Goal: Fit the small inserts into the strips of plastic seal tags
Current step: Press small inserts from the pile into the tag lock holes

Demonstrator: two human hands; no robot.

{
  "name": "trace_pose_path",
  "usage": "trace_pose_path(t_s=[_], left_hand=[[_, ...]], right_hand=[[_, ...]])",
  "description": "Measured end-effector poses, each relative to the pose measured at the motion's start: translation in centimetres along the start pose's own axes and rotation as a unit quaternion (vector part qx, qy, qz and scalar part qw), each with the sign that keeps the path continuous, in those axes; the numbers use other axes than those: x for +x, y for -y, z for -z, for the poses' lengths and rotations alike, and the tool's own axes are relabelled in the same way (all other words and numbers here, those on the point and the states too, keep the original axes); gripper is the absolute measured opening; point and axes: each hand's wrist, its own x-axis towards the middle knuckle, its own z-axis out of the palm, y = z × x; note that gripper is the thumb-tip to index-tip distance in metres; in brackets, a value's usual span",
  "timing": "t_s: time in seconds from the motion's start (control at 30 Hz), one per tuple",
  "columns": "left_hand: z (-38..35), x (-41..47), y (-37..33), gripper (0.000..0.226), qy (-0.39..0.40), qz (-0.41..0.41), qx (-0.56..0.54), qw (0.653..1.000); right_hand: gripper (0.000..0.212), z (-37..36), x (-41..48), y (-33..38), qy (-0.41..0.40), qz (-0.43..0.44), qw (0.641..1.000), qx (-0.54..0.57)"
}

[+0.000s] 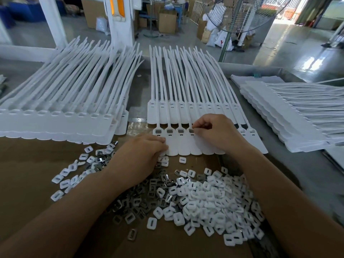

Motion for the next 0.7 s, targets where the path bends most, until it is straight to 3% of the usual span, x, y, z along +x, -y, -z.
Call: trace_pose_path(t_s=[0.13,0.3,0.7], left_hand=[[-0.1,0.1,0.0,0.028,-0.003,0.006,-0.004,1.0],[-0.1,0.2,-0.1,0.028,-0.003,0.01,-0.007,1.0],[-0.1,0.0,-0.2,0.028,-0.007,0.007,-0.007,1.0]], right_hand=[[0.015,1.8,-1.8,0.5,0.105,0.019,0.994,0.031],[0.011,3.0,-3.3,1.3,0.261,0.034,0.963,-0.049],[0.017,2.5,-4.2,2.1,0.347,0.052,0.931,-0.096]])
